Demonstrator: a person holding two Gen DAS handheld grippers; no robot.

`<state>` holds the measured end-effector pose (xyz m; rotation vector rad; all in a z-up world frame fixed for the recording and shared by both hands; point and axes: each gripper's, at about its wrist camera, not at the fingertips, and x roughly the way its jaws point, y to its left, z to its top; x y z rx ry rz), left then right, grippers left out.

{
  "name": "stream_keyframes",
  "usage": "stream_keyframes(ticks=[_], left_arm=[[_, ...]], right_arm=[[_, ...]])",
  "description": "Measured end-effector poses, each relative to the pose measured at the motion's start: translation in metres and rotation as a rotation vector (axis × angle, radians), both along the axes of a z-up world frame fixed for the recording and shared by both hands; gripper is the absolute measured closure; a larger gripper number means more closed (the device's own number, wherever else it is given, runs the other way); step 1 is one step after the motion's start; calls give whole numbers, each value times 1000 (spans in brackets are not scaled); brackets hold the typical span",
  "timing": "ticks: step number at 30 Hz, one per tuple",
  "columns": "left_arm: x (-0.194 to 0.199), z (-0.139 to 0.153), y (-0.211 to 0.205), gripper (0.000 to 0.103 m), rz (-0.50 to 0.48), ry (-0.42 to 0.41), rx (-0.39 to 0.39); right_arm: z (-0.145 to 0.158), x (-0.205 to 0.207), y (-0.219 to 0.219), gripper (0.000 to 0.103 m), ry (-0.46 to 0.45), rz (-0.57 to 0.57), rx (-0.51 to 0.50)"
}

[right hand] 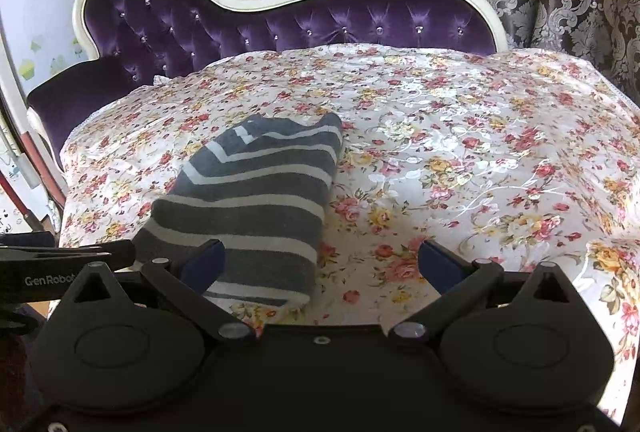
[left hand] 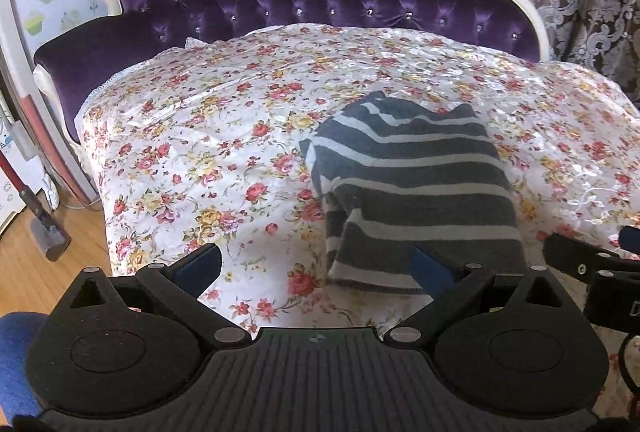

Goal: Fold small clothes

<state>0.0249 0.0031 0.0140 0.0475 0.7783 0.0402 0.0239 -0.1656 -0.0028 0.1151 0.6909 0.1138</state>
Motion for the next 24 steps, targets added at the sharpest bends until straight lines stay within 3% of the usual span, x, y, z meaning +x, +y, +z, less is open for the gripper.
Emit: stream_keyframes(ticks=[24], left_arm=[[-4,-3,1,1,-18,40,-7]], right_arm=[[-7,2,-6,1,40,15,50]])
